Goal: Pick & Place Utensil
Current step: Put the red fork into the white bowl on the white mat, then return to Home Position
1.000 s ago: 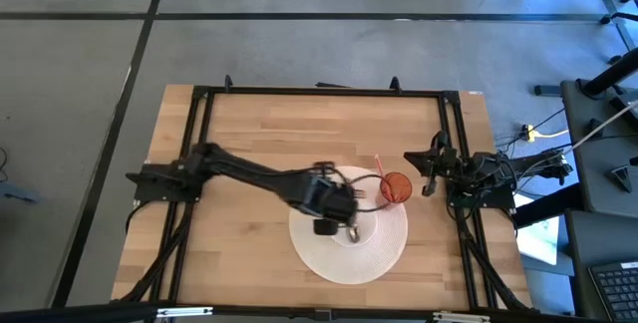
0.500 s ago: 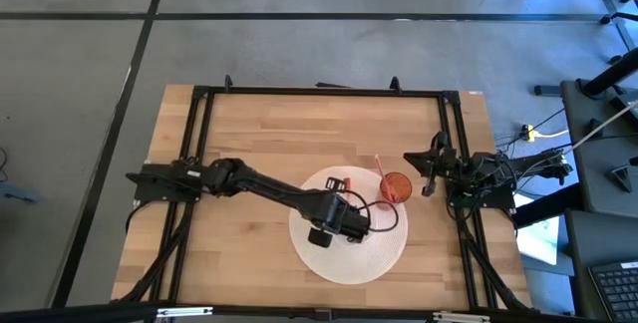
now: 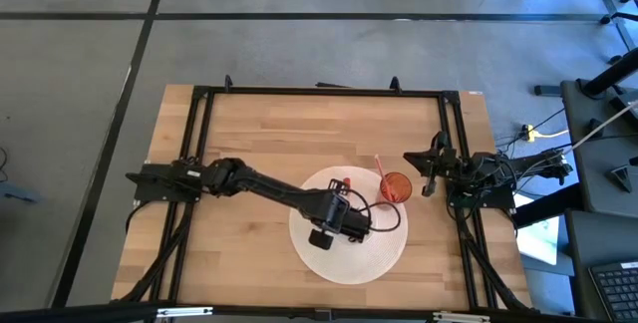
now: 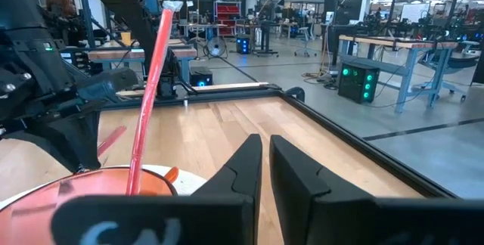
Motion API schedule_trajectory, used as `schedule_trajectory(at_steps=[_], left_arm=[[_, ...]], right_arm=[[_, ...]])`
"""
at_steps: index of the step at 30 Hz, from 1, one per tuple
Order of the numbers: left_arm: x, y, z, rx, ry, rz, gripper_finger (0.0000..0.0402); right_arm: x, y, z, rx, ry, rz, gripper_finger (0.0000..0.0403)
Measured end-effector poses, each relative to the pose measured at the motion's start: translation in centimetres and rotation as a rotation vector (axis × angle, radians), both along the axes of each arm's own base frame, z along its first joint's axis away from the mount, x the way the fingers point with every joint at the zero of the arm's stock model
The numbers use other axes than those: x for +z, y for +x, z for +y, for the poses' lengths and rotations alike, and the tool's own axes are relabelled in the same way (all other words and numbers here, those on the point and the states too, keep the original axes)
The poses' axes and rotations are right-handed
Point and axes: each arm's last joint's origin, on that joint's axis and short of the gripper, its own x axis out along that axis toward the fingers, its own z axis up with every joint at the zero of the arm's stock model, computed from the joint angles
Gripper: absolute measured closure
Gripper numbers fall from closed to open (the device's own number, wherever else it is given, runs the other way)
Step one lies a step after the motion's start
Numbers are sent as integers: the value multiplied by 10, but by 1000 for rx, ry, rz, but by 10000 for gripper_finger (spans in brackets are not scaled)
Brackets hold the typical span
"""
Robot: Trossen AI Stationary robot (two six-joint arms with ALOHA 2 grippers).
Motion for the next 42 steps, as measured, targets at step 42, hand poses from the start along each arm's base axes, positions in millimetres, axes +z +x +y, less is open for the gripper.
schedule_trajectory(at_steps=[42], left_arm=[[99, -297, 94, -72, -181, -1299, 400]], right_arm=[[15, 0, 9, 327, 5, -161, 400]])
